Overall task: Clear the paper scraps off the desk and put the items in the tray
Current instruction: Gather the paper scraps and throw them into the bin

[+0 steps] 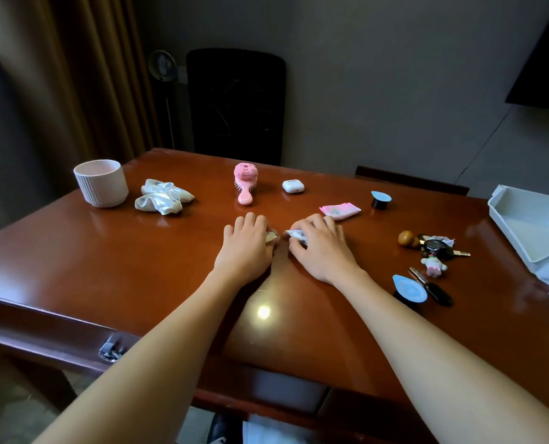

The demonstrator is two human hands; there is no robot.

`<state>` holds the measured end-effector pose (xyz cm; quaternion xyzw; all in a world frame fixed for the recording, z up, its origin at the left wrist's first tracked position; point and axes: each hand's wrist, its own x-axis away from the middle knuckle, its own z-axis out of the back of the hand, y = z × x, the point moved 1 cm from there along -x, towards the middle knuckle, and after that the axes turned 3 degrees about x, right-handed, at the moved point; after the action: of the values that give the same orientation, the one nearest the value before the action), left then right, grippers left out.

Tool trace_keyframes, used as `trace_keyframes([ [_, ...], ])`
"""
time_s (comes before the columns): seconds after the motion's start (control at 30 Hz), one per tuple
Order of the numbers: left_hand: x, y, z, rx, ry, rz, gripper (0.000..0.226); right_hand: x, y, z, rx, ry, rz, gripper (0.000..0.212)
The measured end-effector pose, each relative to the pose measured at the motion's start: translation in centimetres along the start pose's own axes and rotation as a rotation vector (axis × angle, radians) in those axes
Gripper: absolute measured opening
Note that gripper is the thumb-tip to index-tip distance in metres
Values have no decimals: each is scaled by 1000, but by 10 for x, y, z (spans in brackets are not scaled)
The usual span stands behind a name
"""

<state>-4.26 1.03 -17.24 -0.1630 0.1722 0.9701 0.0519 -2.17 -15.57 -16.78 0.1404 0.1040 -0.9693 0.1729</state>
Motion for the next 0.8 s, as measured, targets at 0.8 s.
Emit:
trace_keyframes([
  [0.8,30,15,24,132,-14,-97,17,30,-16,29,23,57,-7,21],
])
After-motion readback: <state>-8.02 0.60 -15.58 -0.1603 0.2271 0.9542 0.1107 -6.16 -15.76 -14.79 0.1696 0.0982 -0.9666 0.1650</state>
